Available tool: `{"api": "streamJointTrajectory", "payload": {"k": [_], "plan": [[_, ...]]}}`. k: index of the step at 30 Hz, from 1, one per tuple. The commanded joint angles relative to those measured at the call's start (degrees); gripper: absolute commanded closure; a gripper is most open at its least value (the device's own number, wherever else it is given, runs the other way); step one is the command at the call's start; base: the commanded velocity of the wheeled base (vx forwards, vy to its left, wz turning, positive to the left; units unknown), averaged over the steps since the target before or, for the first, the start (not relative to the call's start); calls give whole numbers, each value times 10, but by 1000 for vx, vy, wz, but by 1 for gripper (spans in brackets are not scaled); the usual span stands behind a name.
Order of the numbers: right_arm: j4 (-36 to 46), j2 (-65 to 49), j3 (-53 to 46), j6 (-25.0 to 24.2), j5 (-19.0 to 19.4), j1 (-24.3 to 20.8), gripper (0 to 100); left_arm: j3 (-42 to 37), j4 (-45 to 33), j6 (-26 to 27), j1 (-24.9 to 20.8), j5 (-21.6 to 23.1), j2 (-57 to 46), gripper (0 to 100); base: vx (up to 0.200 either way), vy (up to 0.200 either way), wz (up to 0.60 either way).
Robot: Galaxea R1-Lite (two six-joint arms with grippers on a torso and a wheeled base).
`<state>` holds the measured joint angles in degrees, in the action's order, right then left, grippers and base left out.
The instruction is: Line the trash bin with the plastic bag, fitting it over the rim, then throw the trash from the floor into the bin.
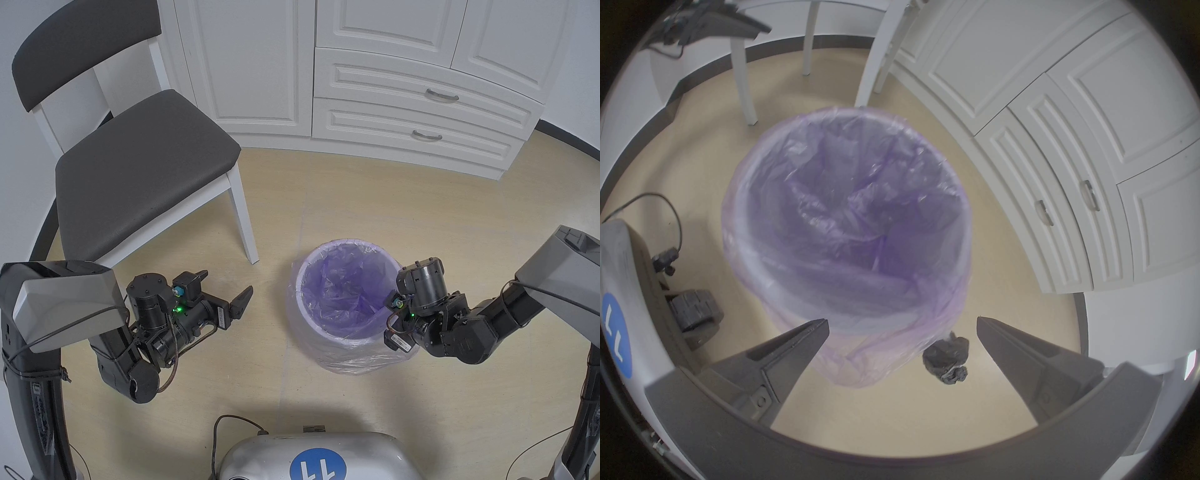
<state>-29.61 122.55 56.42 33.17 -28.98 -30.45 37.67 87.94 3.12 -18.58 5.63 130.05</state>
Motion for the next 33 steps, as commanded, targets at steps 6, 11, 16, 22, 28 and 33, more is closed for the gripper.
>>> {"api": "streamJointTrajectory", "payload": {"k": [6, 11, 16, 22, 28, 33], "plan": [[-66, 5, -40, 1, 9, 1, 0, -7, 0, -4, -10, -4, -18, 0, 0, 0, 0], [-129, 58, 53, 12, 9, -2, 0, -15, 0, -5, -5, -4, -17, 0, 0, 0, 0], [-99, 108, 148, 35, 5, -1, 0, -25, 1, -5, -5, -4, -17, 0, 0, 0, 0], [-32, 153, 219, 42, 3, 4, 0, -26, 1, -5, -7, -8, -16, 0, 0, 0, 0], [-33, 136, 173, 59, 2, 16, 0, -30, 1, -5, -5, -19, -17, 0, 0, 0, 0], [-33, 85, 116, 60, 3, 18, 0, -37, 1, -5, -1, -19, -15, 0, 0, 0, 0]]}}
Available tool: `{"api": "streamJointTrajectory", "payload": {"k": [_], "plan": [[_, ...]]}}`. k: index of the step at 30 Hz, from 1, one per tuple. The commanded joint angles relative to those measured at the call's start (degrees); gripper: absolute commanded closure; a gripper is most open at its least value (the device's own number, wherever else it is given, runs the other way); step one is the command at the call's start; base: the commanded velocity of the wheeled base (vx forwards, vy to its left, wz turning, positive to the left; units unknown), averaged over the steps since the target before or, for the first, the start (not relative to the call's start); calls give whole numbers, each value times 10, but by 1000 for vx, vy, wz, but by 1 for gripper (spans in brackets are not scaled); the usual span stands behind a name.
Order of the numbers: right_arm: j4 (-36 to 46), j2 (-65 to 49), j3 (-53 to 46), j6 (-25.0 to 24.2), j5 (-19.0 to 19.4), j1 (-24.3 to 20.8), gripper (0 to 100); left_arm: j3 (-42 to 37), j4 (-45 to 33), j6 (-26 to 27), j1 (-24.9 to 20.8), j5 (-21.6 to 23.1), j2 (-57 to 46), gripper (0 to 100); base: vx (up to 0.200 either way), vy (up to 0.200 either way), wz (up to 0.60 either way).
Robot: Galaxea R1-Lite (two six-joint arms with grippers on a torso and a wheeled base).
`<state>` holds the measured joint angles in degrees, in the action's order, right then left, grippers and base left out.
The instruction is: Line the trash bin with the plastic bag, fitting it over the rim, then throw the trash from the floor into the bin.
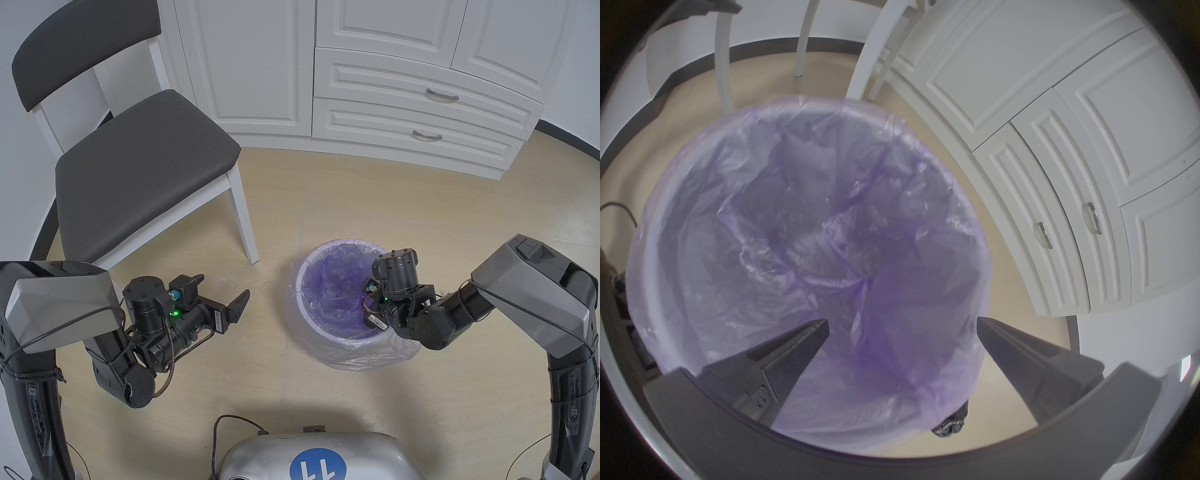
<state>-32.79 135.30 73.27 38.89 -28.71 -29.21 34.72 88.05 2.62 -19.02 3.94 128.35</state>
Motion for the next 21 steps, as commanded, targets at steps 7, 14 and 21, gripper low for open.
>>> {"api": "streamJointTrajectory", "payload": {"k": [7, 14, 21], "plan": [[-5, -84, -129, 10, 3, 15, 0, -22, 0, 0, 6, -2, -5, 0, 0, 0, 0], [-47, -102, -165, 19, 6, 16, 0, -28, 0, 0, 7, -2, -2, 0, 0, 0, 0], [-50, -111, -174, 23, 6, 19, 0, -27, 0, 1, 7, -2, -6, 0, 0, 0, 0]]}}
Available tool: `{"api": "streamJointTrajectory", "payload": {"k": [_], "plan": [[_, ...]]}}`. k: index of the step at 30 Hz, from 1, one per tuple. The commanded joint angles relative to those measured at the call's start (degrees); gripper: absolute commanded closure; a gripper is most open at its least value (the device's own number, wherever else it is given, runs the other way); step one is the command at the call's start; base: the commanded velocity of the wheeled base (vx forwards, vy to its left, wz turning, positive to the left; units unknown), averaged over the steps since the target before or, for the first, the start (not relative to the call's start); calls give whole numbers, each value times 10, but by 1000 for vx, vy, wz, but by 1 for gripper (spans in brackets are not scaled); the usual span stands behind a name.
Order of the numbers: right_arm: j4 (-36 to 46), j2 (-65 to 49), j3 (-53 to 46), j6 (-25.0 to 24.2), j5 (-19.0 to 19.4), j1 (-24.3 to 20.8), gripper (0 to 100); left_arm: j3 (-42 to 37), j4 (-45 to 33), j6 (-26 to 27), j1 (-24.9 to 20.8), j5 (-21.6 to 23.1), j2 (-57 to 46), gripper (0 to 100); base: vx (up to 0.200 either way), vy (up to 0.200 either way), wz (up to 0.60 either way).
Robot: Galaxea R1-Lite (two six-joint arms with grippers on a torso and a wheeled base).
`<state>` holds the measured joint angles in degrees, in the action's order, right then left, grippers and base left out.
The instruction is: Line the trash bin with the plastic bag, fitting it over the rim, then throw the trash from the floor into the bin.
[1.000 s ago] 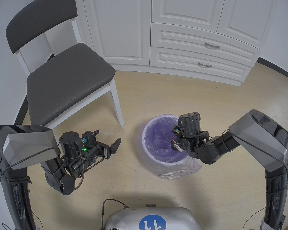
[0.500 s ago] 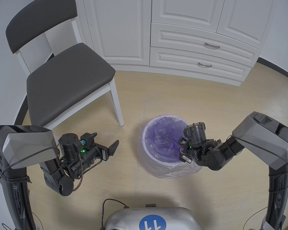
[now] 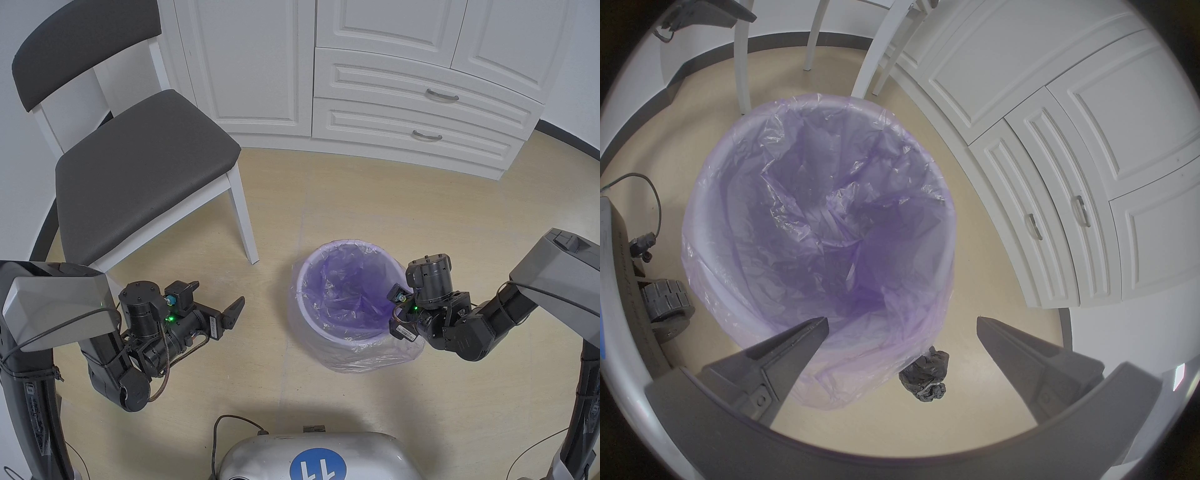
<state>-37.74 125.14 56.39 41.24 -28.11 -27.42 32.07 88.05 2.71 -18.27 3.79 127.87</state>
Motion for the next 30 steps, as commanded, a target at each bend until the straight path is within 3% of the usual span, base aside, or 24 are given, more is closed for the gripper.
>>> {"api": "streamJointTrajectory", "payload": {"k": [1, 7, 17, 24, 30], "plan": [[-1, -9, -5, 0, 0, 1, 0, -1, 0, 0, 0, 0, -2, 0, 0, 0, 0], [-2, -6, -38, -1, 1, 8, 0, -6, 0, 0, 0, 0, -2, 0, 0, 0, 0], [-152, 16, -73, 2, 7, 5, 0, -5, 0, 0, -4, 0, 2, 0, 0, 0, 0], [-163, -8, -70, 16, 7, 3, 0, -6, 0, 0, -4, 0, -3, 0, 0, 0, 0], [-174, -74, -95, -41, 14, 9, 0, -6, 0, 0, -4, 0, -1, 0, 0, 0, 0]]}}
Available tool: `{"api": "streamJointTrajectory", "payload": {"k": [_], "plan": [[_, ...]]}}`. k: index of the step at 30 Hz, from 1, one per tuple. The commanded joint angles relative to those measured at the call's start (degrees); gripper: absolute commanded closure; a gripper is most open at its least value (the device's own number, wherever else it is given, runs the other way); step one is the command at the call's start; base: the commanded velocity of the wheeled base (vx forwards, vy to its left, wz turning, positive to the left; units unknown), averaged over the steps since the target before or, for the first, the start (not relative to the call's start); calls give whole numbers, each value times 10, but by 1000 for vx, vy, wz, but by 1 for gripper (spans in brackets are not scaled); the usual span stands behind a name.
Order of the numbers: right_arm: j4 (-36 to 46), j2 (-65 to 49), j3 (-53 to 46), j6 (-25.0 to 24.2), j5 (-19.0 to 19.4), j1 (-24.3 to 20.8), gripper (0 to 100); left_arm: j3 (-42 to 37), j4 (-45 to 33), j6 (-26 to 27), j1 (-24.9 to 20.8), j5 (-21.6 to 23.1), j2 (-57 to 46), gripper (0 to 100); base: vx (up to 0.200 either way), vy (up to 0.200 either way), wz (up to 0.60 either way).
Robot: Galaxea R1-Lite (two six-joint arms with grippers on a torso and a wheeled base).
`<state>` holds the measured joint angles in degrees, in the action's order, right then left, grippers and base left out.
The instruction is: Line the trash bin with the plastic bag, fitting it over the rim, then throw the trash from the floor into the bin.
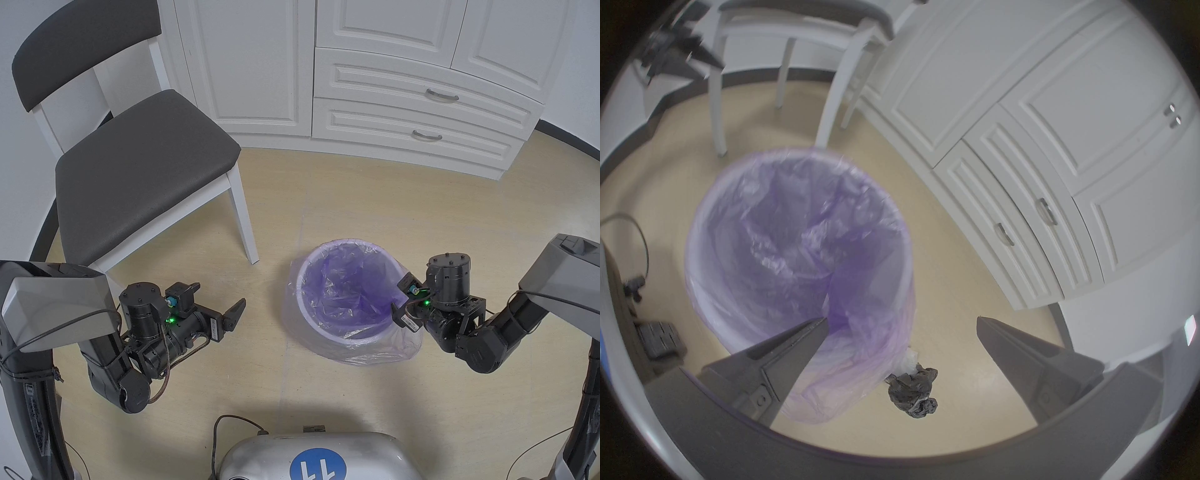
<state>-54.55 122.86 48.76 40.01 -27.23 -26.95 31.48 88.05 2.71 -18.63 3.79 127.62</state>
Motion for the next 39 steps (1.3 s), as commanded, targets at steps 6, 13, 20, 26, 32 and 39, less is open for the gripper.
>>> {"api": "streamJointTrajectory", "payload": {"k": [6, 13, 20, 26, 32, 39], "plan": [[-7, -93, -82, -129, 66, 45, 0, -12, 1, 0, 6, 0, -3, 0, 0, 0, 0], [2, -77, -53, -178, 165, 136, 0, -78, 1, -3, 28, -1, -62, 0, 0, 0, 0], [18, 43, 20, -251, 235, 159, 0, -130, 1, -38, 28, -1, -110, 0, 0, 0, 0], [23, 110, 66, -267, 235, 152, 0, -146, 1, -46, 43, -1, -121, 0, 0, 0, 0], [46, 127, 84, -269, 253, 161, 0, -148, 1, -46, 40, -1, -121, 0, 0, 0, 0], [69, 172, 128, -296, 265, 172, 0, -148, 1, -46, 39, -1, -118, 0, 0, 0, 0]]}}
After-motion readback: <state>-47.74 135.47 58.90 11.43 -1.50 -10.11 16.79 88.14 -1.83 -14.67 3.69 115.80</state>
